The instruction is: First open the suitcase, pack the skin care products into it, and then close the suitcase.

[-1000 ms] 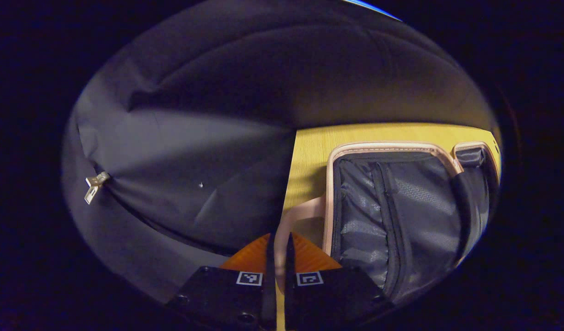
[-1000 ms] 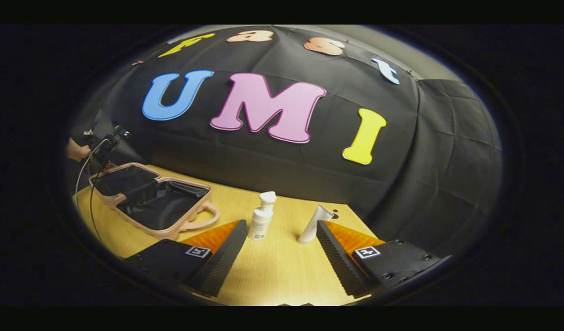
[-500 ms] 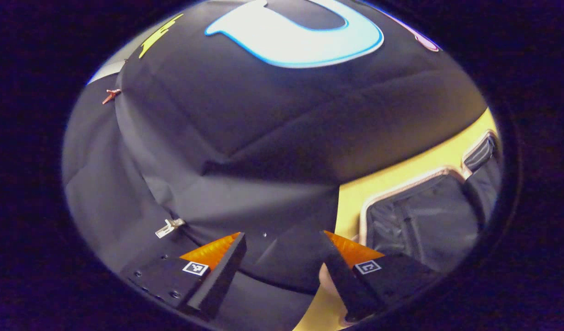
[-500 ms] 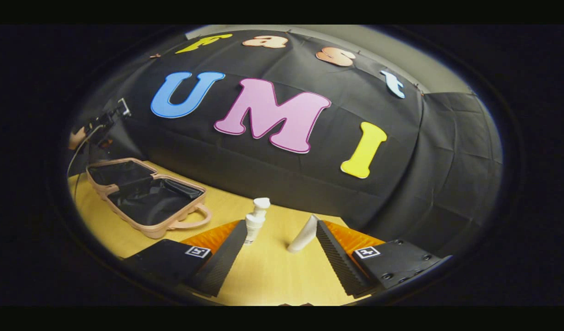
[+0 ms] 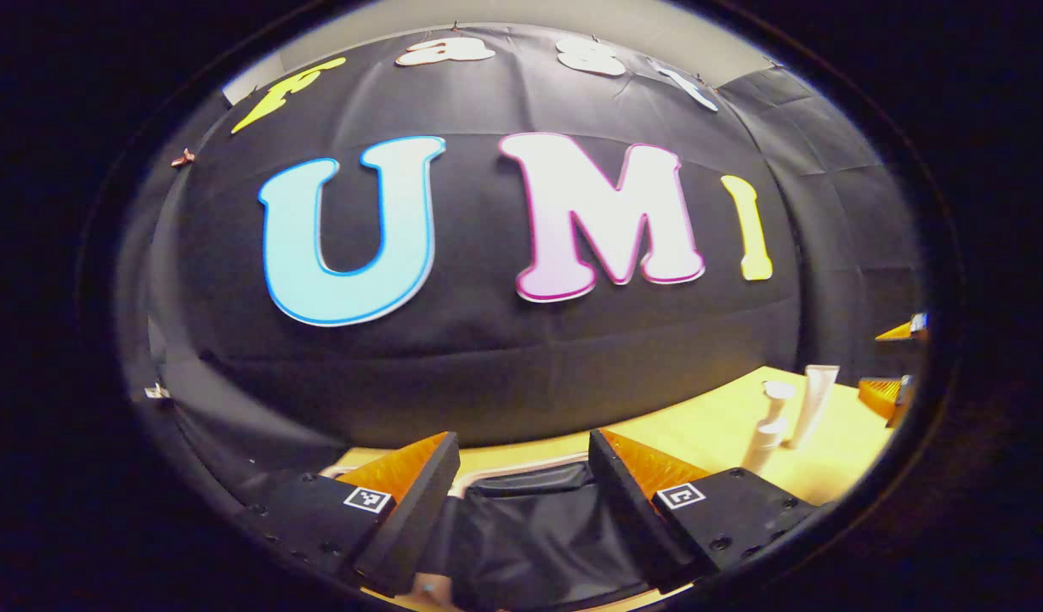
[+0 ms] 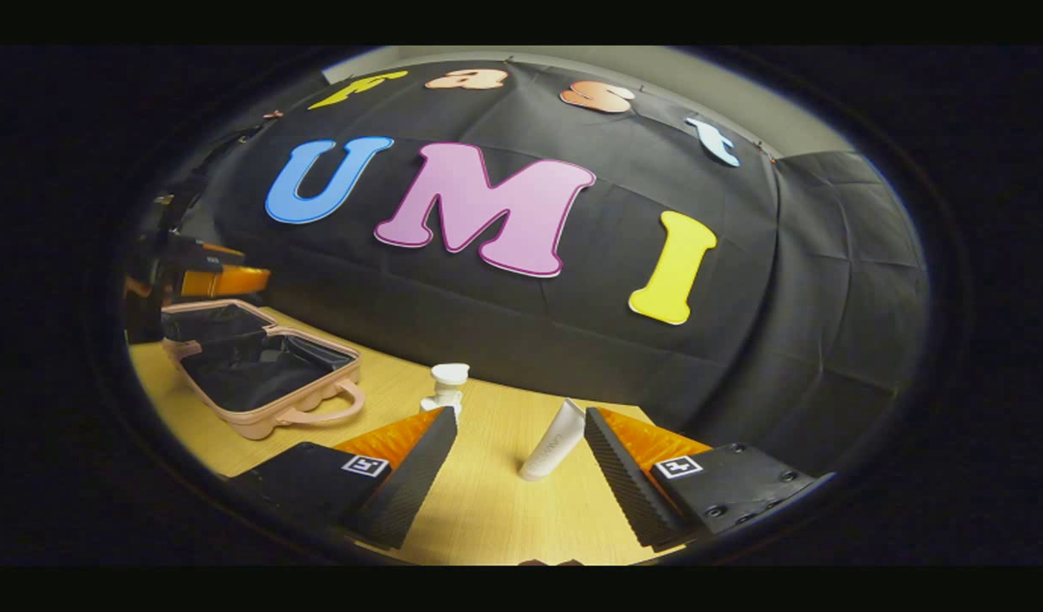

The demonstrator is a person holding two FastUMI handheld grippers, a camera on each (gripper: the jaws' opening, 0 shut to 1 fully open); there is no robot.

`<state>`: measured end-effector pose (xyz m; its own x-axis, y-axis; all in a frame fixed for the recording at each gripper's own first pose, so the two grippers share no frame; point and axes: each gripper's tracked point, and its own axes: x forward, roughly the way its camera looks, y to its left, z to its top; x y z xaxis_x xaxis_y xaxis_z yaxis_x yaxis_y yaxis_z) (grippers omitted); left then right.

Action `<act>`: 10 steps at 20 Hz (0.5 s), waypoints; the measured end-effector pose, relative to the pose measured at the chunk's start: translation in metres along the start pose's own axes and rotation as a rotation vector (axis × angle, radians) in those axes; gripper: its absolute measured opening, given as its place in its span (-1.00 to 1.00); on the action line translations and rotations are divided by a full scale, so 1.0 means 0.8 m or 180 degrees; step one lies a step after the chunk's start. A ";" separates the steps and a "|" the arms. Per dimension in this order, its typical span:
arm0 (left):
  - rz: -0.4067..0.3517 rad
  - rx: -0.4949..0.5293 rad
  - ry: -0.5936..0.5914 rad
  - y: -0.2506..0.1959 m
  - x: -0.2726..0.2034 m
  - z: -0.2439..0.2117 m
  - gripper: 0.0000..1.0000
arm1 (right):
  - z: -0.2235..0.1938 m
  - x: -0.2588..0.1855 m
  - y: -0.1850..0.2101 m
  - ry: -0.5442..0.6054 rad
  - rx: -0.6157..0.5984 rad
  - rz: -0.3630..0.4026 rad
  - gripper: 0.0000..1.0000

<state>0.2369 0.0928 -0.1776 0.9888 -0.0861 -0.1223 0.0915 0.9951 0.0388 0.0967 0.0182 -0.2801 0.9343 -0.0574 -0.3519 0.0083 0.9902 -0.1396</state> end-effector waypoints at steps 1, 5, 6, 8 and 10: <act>-0.0099 -0.0059 0.0000 -0.044 0.002 -0.007 0.95 | -0.006 0.005 -0.008 0.0002 0.0052 -0.0039 0.94; -0.0315 -0.0298 0.0283 -0.155 0.015 -0.056 0.96 | -0.042 0.027 -0.048 0.0133 0.0175 -0.0175 0.94; -0.0350 -0.0415 0.0374 -0.177 0.018 -0.069 0.96 | -0.047 0.032 -0.062 0.0112 0.0195 -0.0223 0.94; -0.0366 -0.0492 0.0510 -0.210 0.025 -0.098 0.96 | -0.063 0.045 -0.082 0.0128 0.0245 -0.0248 0.94; -0.0404 -0.0444 0.0595 -0.241 0.036 -0.126 0.96 | -0.077 0.057 -0.096 0.0159 0.0255 -0.0227 0.94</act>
<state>0.2362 -0.0964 -0.2884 0.9301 -0.2130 -0.2991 0.1834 0.9752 -0.1240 0.1165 -0.0684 -0.3421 0.9113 -0.1325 -0.3898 0.1045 0.9902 -0.0923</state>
